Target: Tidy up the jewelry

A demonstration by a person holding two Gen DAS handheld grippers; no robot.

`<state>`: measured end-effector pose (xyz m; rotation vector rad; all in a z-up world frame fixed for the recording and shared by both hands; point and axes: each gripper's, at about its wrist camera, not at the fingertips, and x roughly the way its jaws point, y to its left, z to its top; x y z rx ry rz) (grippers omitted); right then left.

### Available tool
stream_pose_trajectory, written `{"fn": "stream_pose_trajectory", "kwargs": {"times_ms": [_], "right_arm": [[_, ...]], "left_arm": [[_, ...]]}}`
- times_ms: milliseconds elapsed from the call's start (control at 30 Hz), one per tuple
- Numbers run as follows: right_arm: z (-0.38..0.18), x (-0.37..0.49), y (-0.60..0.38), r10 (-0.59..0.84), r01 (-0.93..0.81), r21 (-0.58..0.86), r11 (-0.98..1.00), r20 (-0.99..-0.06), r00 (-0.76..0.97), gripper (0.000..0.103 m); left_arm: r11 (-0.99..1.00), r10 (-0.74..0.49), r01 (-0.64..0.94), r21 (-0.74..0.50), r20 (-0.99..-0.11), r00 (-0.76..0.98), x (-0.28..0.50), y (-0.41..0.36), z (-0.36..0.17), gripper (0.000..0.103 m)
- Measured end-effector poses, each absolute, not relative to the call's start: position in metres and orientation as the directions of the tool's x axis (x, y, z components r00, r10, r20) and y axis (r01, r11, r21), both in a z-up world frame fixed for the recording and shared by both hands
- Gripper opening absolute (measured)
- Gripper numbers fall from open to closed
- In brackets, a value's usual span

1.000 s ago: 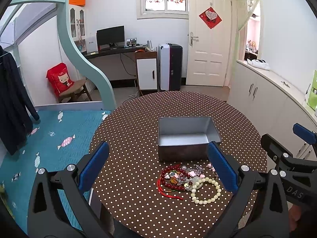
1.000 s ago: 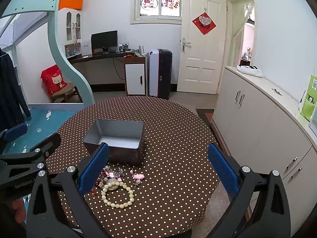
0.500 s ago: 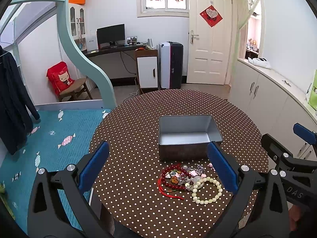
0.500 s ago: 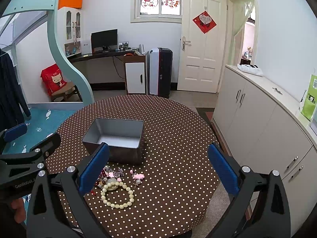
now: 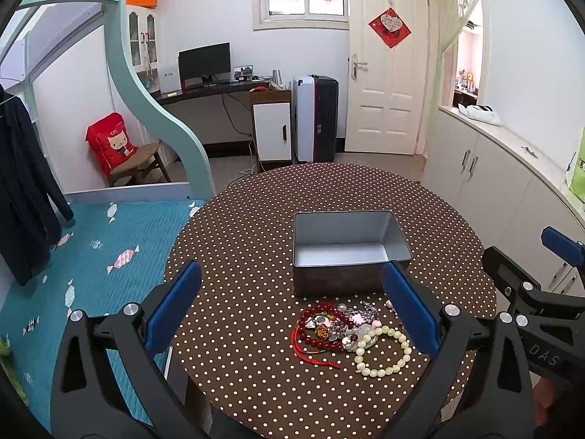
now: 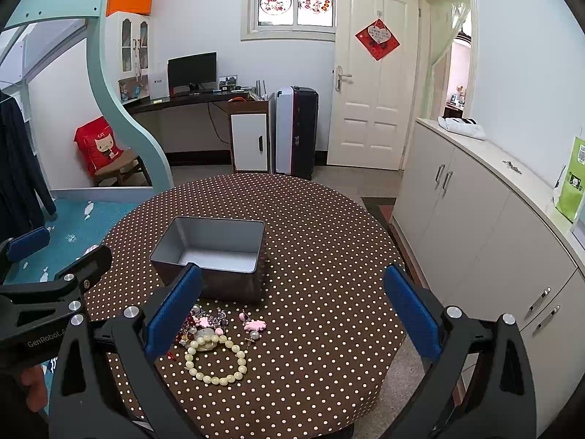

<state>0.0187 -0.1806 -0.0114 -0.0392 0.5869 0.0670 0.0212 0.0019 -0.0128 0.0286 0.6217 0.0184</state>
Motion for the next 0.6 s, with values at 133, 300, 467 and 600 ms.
{"fn": "stream_pose_trajectory", "kwargs": {"times_ms": [133,300,467,600], "right_arm": [[-0.0124,0.0189,-0.1802,0.052,-0.074,-0.017,0.997,-0.556,0.829,0.096],[-0.0131,0.0200,-0.1803,0.054,-0.074,-0.015,0.997,-0.558,0.828,0.096],[-0.0144,0.0219,-0.1808,0.056,-0.076,-0.012,0.997,-0.565,0.823,0.096],[-0.0150,0.0225,-0.1805,0.054,-0.076,-0.015,0.997,-0.566,0.822,0.096]], "left_arm": [[1.000,0.024,-0.009,0.030,-0.585,0.810,0.0231,0.0034,-0.0137,0.098],[0.999,0.025,-0.008,0.032,-0.585,0.811,0.0230,0.0028,-0.0137,0.098],[0.999,0.024,-0.007,0.031,-0.590,0.807,0.0241,0.0045,-0.0161,0.098],[0.999,0.025,-0.006,0.033,-0.591,0.806,0.0235,0.0045,-0.0170,0.098]]}}
